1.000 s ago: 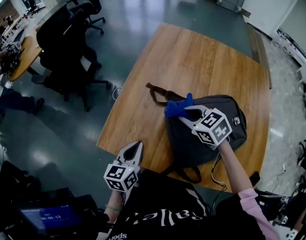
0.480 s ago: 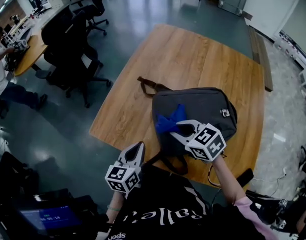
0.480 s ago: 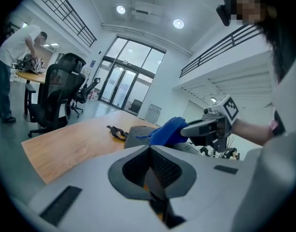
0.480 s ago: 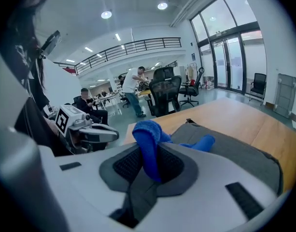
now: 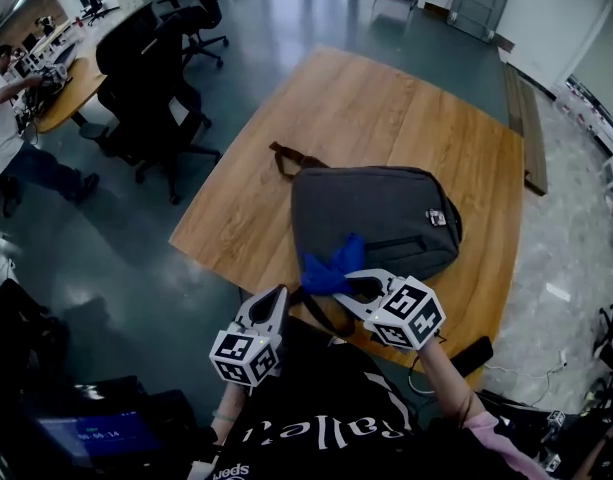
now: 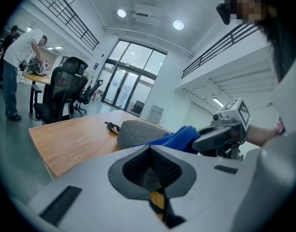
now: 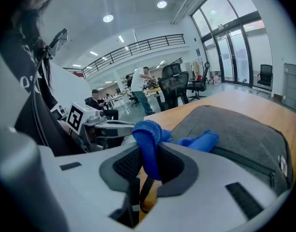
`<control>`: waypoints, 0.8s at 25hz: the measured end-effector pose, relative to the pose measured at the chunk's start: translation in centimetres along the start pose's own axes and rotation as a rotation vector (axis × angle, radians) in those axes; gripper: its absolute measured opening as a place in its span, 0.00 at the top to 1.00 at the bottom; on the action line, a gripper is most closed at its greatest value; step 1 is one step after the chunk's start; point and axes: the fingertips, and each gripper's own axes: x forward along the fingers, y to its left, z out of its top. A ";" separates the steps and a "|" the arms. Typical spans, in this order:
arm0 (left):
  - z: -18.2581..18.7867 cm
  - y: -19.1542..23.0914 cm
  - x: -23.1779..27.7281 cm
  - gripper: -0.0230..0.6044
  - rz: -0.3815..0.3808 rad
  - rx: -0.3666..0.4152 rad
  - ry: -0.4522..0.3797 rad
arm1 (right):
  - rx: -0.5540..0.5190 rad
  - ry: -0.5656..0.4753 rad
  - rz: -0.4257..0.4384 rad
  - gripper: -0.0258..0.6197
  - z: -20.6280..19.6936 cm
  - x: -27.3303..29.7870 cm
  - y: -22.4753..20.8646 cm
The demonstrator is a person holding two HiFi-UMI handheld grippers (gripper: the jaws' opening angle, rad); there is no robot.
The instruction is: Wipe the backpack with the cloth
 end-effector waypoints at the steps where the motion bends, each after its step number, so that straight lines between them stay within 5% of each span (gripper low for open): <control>1: 0.1 0.0 0.1 0.97 0.001 0.002 -0.003 | 0.004 0.004 0.006 0.86 -0.4 0.0 0.2; 10: 1.3 0.3 0.6 0.97 0.008 0.026 -0.017 | 0.014 -0.059 -0.010 0.86 1.2 -1.6 -0.9; 20: 2.6 -1.9 3.3 0.97 -0.065 0.092 -0.001 | -0.043 -0.190 -0.245 0.86 11.0 -6.6 -15.8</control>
